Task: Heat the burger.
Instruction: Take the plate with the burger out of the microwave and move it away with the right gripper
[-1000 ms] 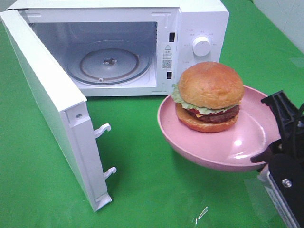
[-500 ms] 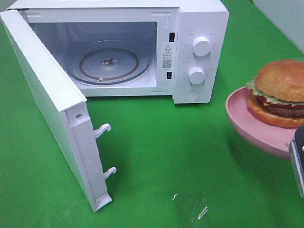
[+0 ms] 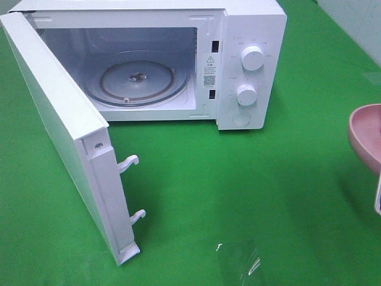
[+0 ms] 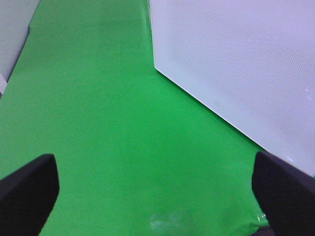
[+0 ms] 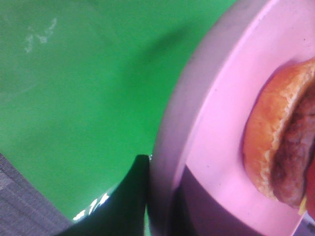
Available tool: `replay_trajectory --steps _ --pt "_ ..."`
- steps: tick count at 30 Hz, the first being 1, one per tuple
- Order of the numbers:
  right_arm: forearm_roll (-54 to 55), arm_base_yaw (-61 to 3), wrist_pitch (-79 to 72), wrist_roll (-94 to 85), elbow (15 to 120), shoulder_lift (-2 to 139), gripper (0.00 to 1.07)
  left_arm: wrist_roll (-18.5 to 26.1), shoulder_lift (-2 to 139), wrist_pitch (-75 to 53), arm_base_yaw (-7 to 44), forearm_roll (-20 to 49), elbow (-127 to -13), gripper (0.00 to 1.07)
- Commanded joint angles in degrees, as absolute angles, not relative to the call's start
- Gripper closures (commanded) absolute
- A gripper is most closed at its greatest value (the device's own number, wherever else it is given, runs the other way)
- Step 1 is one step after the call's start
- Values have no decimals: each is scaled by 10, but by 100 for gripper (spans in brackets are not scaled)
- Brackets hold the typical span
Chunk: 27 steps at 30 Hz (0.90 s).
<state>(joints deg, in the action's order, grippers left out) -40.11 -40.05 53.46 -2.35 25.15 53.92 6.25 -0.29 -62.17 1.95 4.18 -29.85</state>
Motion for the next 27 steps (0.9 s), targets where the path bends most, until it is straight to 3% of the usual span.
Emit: replay_trajectory --steps 1,20,27 --pt "-452 -402 546 76 254 575 107 63 -13 -614 17 45 -297 7" --pt "-465 -399 490 382 298 778 107 63 -13 -614 17 45 -297 7" --pt "-475 -342 477 439 344 876 107 63 -13 -614 17 45 -297 7"
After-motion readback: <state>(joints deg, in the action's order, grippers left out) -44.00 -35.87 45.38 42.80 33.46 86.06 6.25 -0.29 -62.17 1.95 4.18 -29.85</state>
